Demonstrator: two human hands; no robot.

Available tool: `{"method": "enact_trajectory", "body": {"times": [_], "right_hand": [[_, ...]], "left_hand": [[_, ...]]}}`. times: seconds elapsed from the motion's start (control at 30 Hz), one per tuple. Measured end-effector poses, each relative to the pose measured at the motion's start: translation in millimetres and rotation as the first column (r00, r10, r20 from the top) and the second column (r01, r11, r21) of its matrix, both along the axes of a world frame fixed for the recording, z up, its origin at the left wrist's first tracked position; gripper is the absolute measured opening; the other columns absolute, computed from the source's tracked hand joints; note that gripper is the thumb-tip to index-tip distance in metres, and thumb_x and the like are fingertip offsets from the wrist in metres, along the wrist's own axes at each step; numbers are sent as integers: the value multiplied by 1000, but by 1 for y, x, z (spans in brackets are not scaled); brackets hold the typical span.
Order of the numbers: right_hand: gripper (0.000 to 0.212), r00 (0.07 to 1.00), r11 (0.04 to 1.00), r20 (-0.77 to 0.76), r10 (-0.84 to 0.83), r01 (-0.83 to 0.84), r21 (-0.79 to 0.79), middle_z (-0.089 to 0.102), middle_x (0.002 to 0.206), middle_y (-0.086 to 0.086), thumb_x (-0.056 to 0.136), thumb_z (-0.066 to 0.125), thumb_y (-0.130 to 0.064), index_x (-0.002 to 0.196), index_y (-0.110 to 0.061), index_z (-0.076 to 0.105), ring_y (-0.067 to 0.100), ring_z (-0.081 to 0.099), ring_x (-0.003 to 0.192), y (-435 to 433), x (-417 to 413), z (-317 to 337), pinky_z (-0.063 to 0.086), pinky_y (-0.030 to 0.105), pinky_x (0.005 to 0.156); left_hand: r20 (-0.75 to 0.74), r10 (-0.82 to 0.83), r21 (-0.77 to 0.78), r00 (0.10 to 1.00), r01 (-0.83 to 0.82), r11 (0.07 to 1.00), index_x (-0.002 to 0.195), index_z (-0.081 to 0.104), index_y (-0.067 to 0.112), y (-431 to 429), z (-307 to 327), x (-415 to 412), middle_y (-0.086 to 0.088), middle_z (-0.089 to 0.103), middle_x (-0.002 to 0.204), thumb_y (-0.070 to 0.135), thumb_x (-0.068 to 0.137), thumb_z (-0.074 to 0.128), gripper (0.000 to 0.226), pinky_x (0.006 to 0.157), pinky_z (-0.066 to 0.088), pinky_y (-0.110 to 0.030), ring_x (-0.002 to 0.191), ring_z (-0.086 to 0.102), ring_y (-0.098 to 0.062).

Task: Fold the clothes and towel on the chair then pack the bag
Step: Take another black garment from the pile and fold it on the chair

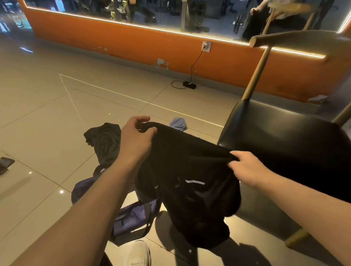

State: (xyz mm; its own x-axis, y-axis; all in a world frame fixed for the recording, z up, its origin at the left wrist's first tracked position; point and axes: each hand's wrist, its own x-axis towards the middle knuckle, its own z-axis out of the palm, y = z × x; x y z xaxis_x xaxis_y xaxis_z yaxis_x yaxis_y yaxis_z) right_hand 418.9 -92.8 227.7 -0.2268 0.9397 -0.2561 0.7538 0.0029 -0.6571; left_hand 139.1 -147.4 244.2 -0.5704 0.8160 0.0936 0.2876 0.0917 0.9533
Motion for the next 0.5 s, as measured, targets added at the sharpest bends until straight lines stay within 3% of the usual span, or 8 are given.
{"method": "enact_trajectory", "body": {"times": [0.1,0.2,0.37,0.43,0.5], "right_hand": [[26,971,991,-203,-128,117,-64,67,103,5,99,48,-4,103,-25,64,25,63,100,5,1,0,55,42,88],[21,901,967,-353,-253,236,-92,65,109,7,99,54,-5,105,-25,59,26,63,103,10,0,3,57,44,93],[2,926,963,-288,-244,266,40,69,96,6,95,69,-20,93,-20,69,23,66,93,13,1,12,56,39,84],[13,961,967,-183,-209,231,107,70,90,2,96,65,-28,87,-23,74,21,65,93,12,3,12,57,40,84],[26,975,963,-61,-214,221,154,68,81,4,98,59,-29,79,-19,74,22,63,85,12,4,11,52,37,74]], "left_hand": [[-112,-9,-1,994,9,1000,127,67,15,0,0,0,-3,66,125,18,100,64,28,102,51,-30,114,60,-14],[-181,-22,-5,983,21,1000,121,72,13,1,0,-1,-1,70,117,23,101,62,25,87,45,-15,106,62,-12],[-301,-26,-21,953,20,1000,108,78,17,7,-11,-4,2,68,110,38,100,62,28,89,41,-24,105,60,-12],[-346,-8,-12,938,4,1000,105,78,15,8,-11,-3,0,64,112,40,101,59,31,92,42,-28,107,56,-14],[-337,-43,-19,941,39,999,99,75,14,7,-9,1,-1,67,101,40,105,52,35,84,44,-33,97,60,-18]]}}
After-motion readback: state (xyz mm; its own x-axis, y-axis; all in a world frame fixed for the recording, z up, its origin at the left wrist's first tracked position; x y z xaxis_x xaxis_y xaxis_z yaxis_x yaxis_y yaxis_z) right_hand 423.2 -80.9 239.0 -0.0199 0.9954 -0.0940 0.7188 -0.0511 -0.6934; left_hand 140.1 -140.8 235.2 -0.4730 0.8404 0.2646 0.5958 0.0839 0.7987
